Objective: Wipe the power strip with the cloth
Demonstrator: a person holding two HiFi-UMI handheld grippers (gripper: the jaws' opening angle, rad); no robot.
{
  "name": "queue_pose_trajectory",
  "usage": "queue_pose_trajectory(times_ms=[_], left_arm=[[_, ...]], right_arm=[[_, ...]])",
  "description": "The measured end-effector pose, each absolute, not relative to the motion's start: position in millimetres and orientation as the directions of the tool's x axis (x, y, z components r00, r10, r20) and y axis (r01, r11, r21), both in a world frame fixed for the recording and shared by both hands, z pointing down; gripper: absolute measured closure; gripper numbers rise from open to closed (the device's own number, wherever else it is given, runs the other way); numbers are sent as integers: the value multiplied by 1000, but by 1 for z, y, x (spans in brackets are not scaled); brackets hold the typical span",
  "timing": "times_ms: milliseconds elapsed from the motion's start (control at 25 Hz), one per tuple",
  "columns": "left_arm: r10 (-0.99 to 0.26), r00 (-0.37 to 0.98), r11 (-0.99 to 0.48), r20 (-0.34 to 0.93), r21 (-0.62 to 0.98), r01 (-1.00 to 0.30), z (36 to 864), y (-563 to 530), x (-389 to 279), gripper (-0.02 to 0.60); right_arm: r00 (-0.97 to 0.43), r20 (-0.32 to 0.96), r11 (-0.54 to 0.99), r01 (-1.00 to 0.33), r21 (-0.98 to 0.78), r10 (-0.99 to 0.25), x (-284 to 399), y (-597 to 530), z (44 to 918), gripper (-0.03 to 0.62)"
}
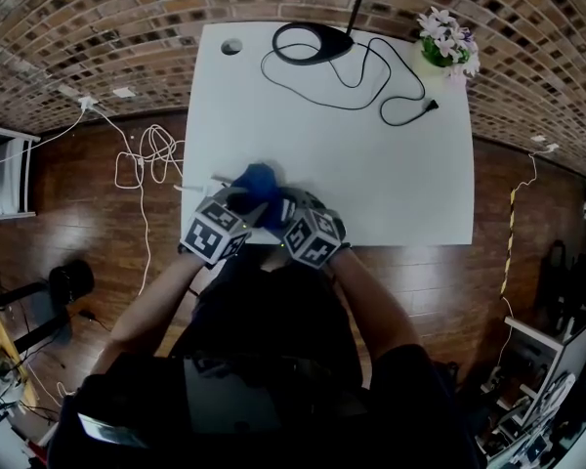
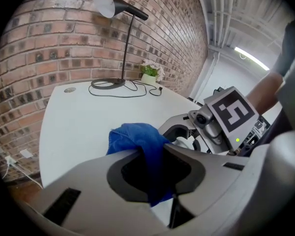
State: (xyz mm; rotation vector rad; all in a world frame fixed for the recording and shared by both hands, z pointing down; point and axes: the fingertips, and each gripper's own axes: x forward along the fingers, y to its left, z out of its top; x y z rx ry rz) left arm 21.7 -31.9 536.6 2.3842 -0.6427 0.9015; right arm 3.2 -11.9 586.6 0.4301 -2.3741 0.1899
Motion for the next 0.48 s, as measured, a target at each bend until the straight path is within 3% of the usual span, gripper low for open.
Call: queue_pose_trajectory(times_ms=[480], left_arm=[[-322,594,-725,737,211,-656,545,-43,-35,509]], right_arm=[[-695,674,934,-356,-18,-252,4,-12,587,306]])
